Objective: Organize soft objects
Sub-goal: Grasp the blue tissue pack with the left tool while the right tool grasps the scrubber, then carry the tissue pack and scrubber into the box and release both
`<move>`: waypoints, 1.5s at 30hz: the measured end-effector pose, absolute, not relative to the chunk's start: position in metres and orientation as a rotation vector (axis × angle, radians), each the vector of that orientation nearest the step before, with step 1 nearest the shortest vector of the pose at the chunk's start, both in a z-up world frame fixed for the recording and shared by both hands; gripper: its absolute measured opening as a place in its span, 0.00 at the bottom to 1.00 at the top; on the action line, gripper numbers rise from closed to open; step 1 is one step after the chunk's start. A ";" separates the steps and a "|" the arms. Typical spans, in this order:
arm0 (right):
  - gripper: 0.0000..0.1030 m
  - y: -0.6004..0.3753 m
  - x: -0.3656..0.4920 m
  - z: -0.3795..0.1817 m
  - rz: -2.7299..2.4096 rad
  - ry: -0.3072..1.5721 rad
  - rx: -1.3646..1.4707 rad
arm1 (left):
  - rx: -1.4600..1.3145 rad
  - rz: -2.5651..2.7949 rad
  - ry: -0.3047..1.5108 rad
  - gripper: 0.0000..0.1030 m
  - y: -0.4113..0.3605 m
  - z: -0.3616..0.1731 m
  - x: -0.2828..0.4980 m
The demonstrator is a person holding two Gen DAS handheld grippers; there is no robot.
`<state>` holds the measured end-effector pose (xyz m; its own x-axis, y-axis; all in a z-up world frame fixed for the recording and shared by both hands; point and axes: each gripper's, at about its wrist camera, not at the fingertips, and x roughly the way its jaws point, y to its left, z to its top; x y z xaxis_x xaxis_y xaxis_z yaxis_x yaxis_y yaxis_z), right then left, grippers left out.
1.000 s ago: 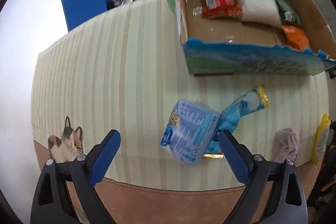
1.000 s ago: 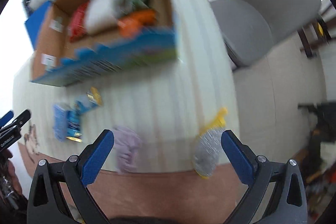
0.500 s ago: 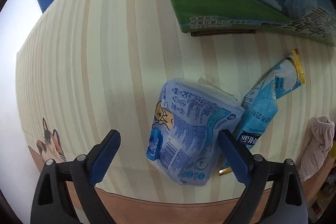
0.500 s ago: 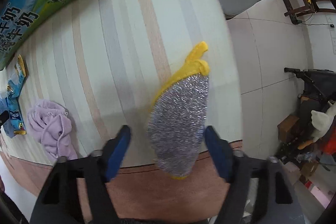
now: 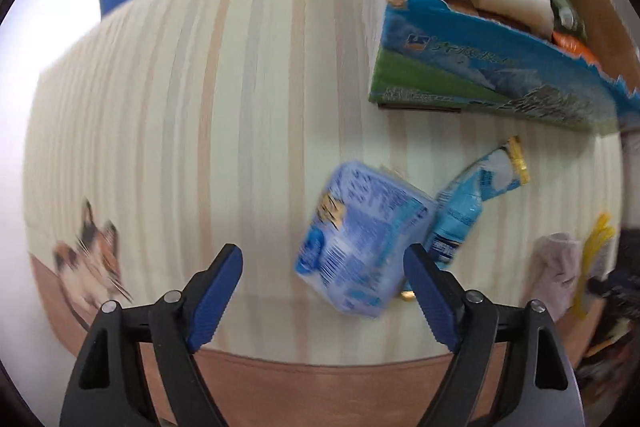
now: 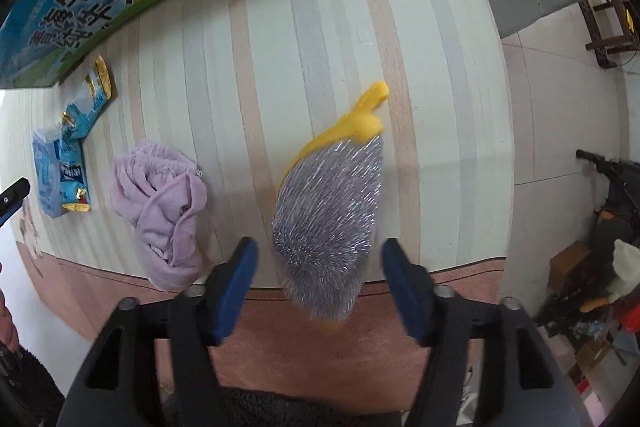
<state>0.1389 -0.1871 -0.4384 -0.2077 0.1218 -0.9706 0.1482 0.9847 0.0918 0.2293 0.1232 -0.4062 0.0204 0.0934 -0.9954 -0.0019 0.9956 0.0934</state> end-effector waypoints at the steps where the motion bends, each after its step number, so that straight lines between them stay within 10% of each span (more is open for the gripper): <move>1: 0.83 -0.189 0.142 -0.438 -0.034 1.782 0.199 | 0.109 0.054 1.572 0.80 0.118 -0.415 0.234; 9: 0.83 -0.186 0.144 -0.450 -0.052 1.805 0.171 | 0.222 0.018 1.693 0.85 0.089 -0.471 0.256; 17: 0.83 -0.210 0.150 -0.463 -0.043 1.789 0.297 | -0.248 0.097 1.700 0.43 0.144 -0.474 0.237; 32: 0.83 -0.229 0.150 -0.466 -0.037 1.752 0.390 | -0.375 0.096 1.623 0.27 0.139 -0.431 0.166; 36: 0.56 -0.217 0.155 -0.471 -0.017 1.742 0.361 | -0.399 0.074 1.603 0.08 0.129 -0.419 0.162; 42: 0.54 -0.194 0.152 -0.462 0.049 1.728 0.302 | -0.313 0.050 1.628 0.09 0.133 -0.420 0.182; 45: 0.54 -0.187 0.152 -0.456 0.073 1.721 0.287 | -0.299 0.066 1.646 0.24 0.138 -0.435 0.183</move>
